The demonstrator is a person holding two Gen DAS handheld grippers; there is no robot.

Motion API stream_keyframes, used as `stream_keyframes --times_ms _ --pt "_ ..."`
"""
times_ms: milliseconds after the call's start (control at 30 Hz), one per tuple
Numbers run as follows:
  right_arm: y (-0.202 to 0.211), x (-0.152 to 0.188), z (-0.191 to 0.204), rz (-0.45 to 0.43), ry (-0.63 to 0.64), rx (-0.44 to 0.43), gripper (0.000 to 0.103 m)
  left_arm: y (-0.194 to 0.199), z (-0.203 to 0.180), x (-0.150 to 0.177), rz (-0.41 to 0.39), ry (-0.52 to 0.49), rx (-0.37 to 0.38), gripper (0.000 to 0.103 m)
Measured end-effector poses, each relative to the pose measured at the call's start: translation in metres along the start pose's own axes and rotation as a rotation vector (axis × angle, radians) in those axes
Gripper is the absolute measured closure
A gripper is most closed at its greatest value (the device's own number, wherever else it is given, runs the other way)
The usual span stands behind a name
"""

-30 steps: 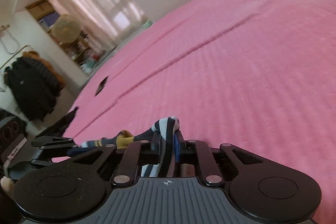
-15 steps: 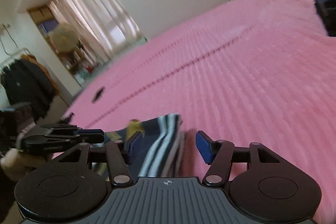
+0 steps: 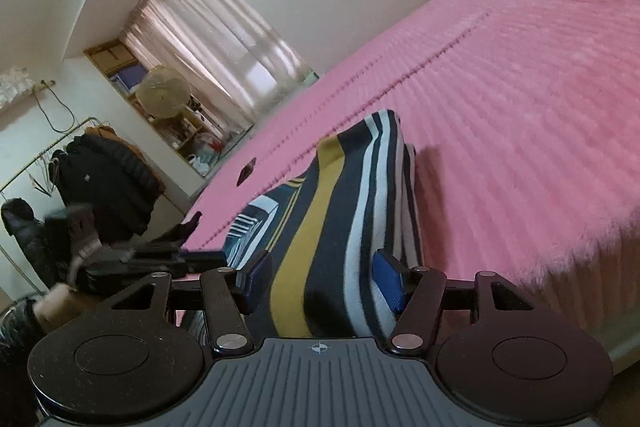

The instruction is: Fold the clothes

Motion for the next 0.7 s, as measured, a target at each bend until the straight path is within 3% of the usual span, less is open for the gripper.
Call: stream_keyframes --times_ms 233,433,600,700 --pt "0.007 0.017 -0.02 0.001 -0.048 0.032 0.044 -0.065 -0.052 -0.059 -0.008 -0.149 0.124 0.088" --pt "0.017 0.013 -0.024 -0.007 -0.053 0.042 0.044 -0.142 -0.05 -0.066 0.115 -0.263 0.051 0.087" --pt "0.016 -0.002 -0.023 -0.021 -0.034 0.057 0.043 -0.136 -0.031 -0.065 0.087 -0.129 0.087 0.089" --pt "0.011 -0.012 -0.015 -0.026 0.003 0.049 0.043 -0.11 -0.026 -0.064 0.033 -0.088 0.061 0.089"
Point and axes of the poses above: each gripper's, at about its wrist camera, not at the fingertips, and y roughly against the way its jaws point, z to its left, x to its underside, the point moved 1 cm from there along -y, roughly the way its jaws point, and after that the axes turned 6 degrees about -z, right-handed, at the moved point
